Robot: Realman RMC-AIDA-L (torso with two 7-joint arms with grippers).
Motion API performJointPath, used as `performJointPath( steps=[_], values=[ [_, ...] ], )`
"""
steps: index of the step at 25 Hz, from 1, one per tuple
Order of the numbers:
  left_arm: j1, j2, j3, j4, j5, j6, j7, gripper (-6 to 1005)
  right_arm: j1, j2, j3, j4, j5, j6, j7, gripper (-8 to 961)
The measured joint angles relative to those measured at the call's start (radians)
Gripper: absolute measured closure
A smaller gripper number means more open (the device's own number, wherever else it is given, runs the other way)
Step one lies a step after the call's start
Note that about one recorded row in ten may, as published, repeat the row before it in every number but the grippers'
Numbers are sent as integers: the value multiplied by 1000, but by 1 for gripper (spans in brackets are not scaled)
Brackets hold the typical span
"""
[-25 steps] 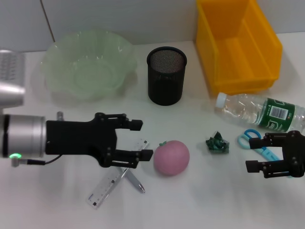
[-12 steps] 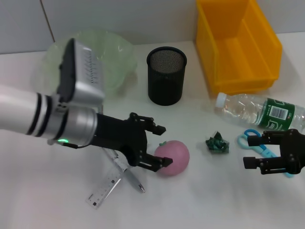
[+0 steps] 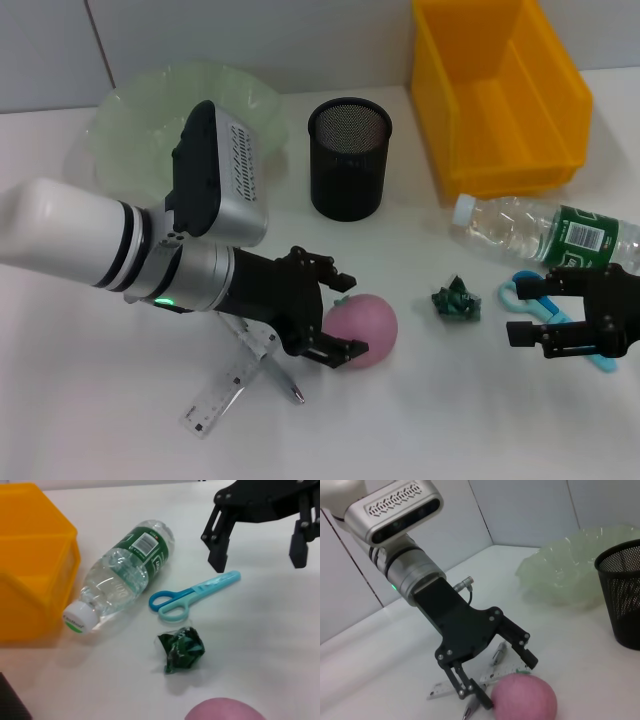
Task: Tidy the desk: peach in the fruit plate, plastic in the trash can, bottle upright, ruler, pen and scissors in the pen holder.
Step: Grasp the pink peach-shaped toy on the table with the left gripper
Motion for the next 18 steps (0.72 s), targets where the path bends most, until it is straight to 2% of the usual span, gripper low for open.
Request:
performJointPath(
  steps=[5,16,18],
  values=[
    [-1,0,55,-2,-11,-49,-9,293,0,0,0,0,0,2,0,168],
    [13,-2,90,0,-72,-63,4,311,2,0,0,0,0,9,0,169],
    [18,-2,92,4,-83,-62,6,367,2,0,0,0,0,9,0,169]
  ],
)
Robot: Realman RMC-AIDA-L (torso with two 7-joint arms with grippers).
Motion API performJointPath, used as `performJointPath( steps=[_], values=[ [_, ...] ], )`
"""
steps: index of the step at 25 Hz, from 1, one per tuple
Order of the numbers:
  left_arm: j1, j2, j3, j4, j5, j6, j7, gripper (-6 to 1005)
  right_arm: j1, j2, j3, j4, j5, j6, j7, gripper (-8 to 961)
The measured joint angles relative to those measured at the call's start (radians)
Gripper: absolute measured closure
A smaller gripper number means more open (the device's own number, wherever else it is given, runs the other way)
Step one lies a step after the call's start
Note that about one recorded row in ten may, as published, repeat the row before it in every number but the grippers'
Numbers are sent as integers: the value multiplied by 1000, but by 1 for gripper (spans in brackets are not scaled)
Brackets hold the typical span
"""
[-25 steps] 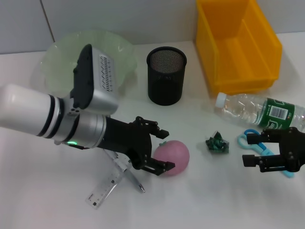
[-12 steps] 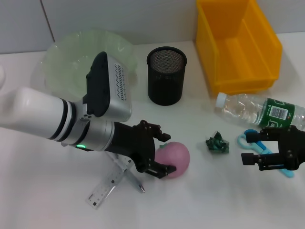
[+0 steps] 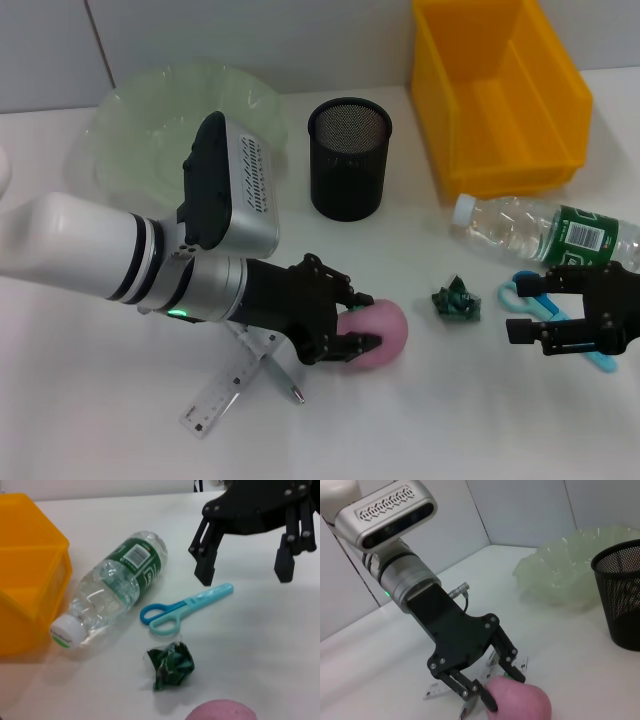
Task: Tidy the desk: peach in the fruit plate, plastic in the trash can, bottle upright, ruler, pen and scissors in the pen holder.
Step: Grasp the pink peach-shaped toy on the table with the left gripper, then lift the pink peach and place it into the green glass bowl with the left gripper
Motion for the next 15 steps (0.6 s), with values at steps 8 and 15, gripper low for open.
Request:
performJointPath(
  steps=[8,15],
  values=[
    [33,8,-28,27,-94,25,0,590,0,0,0,0,0,2,-5,169],
    [154,8,-212,158,-178,20,13,685,0,0,0,2,0,2,-5,169]
  ],
)
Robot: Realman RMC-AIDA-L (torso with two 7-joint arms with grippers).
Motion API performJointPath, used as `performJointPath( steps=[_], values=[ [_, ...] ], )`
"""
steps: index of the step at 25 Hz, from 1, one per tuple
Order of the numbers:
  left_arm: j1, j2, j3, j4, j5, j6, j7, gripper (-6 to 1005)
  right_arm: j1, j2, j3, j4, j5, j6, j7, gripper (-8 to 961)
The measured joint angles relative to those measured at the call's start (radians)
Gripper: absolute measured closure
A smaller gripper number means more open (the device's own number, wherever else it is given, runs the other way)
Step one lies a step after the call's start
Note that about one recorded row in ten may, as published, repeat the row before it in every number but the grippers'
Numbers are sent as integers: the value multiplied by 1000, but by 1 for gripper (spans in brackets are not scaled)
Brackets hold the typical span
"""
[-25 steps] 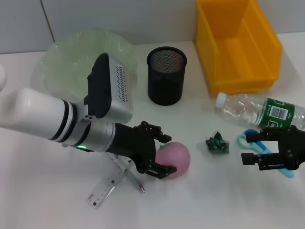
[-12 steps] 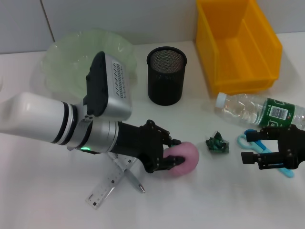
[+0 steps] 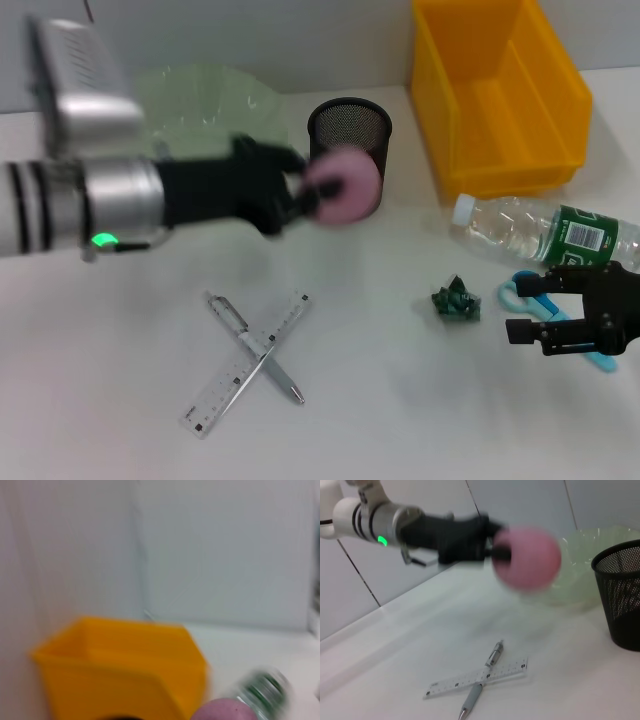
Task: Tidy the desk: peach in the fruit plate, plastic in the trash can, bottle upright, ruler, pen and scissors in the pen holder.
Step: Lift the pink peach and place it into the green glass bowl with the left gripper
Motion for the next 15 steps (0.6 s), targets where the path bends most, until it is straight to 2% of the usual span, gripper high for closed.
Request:
performJointPath(
  steps=[1,2,3,5,6,9,11,12,13,14,15],
  values=[
    [0,0,0,0,0,0,0,692,0,0,0,1,0,0,0,169],
    [27,1,-98,-10,-93,-5,41,700,0,0,0,2,0,0,-1,169],
    [33,0,-152,-49,-165,-19,76,711,0,0,0,2,0,0,-1,169],
    [31,-1,-201,-108,-245,-46,117,734,0,3,0,3,0,0,-2,169],
    [19,-1,-235,-182,-337,-100,164,746,0,5,0,3,0,0,-2,169],
    [-1,0,-252,-264,-445,-185,229,766,2,10,0,2,0,0,-4,169],
    [-1,0,-252,-264,-445,-185,229,779,5,11,-1,2,0,0,-4,169],
    [-17,0,-255,-316,-517,-245,283,786,7,12,-1,2,0,0,-5,169],
    [-17,0,-255,-316,-517,-245,283,792,8,12,-2,3,0,1,-5,169],
    [-68,-4,-251,-431,-653,-367,446,798,9,12,-2,3,0,1,-5,169],
    [-85,-5,-248,-461,-672,-399,493,804,10,12,-3,3,0,1,-5,169]
  ],
)
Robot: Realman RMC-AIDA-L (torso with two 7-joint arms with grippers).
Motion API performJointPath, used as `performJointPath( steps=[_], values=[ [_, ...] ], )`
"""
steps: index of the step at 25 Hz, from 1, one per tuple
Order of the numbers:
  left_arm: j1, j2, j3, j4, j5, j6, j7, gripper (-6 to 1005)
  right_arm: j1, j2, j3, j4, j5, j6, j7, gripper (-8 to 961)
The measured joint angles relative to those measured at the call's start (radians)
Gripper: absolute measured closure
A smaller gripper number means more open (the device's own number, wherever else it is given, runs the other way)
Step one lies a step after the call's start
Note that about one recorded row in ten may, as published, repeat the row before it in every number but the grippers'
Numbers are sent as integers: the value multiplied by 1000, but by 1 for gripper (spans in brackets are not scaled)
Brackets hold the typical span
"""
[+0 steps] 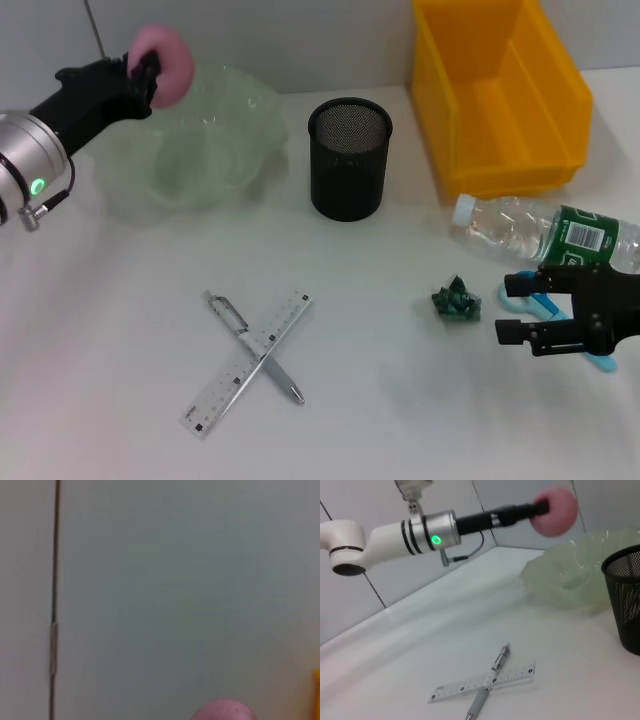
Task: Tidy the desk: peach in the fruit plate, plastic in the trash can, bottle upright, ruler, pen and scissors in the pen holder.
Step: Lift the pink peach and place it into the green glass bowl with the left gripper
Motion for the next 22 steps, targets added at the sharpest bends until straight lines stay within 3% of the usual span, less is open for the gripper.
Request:
performJointPath(
  steps=[5,16,22],
  values=[
    [-24,-2,5,-48,-15,-52,62,869,3,1,-1,0,0,1,0,169],
    [-25,3,18,-54,-9,-62,65,655,13,7,-9,0,0,13,-1,170],
    [-26,3,19,-54,-15,-62,64,413,15,9,-8,0,0,13,-1,170]
  ],
)
